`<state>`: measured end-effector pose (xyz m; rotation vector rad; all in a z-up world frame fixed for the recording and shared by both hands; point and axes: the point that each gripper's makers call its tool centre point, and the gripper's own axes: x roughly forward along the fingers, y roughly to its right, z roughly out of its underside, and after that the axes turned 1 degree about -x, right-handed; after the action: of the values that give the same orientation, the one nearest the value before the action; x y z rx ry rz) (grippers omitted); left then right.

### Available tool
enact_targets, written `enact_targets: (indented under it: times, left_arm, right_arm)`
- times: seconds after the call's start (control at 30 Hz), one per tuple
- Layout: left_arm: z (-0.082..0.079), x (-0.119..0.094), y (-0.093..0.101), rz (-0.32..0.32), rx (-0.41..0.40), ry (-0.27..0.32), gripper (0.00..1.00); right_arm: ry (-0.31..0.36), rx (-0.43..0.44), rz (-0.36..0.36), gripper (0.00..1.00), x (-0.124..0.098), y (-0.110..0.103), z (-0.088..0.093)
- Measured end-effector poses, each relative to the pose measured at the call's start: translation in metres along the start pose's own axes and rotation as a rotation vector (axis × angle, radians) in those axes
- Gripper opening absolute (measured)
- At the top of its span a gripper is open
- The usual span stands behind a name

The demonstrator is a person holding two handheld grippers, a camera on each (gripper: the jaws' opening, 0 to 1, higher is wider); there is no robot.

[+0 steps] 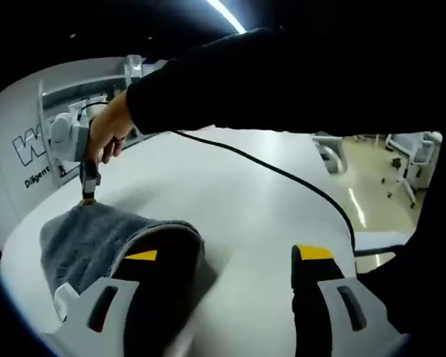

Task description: Open the folded towel by lifting each exposed corner and separating the folded layers until the towel lies flat within the target outline without major curled edges

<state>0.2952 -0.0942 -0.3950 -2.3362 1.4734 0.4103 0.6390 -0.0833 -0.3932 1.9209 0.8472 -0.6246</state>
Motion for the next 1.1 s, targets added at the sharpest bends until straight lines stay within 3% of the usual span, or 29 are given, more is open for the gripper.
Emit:
enact_targets:
  times: [0.17, 0.37, 0.57, 0.8, 0.9, 1.1]
  left_arm:
    - [-0.003, -0.007, 0.004, 0.007, -0.025, 0.015, 0.81]
    - [0.002, -0.019, 0.014, 0.037, -0.061, 0.016, 0.81]
    - [-0.004, -0.037, 0.020, 0.064, -0.100, 0.057, 0.82]
    - [-0.019, -0.055, 0.006, 0.050, -0.144, 0.120, 0.82]
    - [-0.021, -0.060, 0.000, 0.043, -0.157, 0.135, 0.82]
    - [-0.022, -0.070, -0.024, -0.048, -0.176, 0.157, 0.89]
  right_arm:
    - [0.014, -0.011, 0.061, 0.71, -0.004, 0.012, 0.000]
    - [0.024, -0.006, 0.091, 0.77, -0.003, 0.016, 0.000]
    - [0.016, -0.029, 0.106, 0.79, -0.007, 0.019, -0.002]
    - [0.022, -0.048, 0.099, 0.84, -0.018, 0.027, -0.010]
    - [0.050, 0.001, 0.068, 0.85, -0.020, 0.023, -0.014]
    - [0.085, 0.058, 0.058, 0.90, -0.025, 0.026, -0.023]
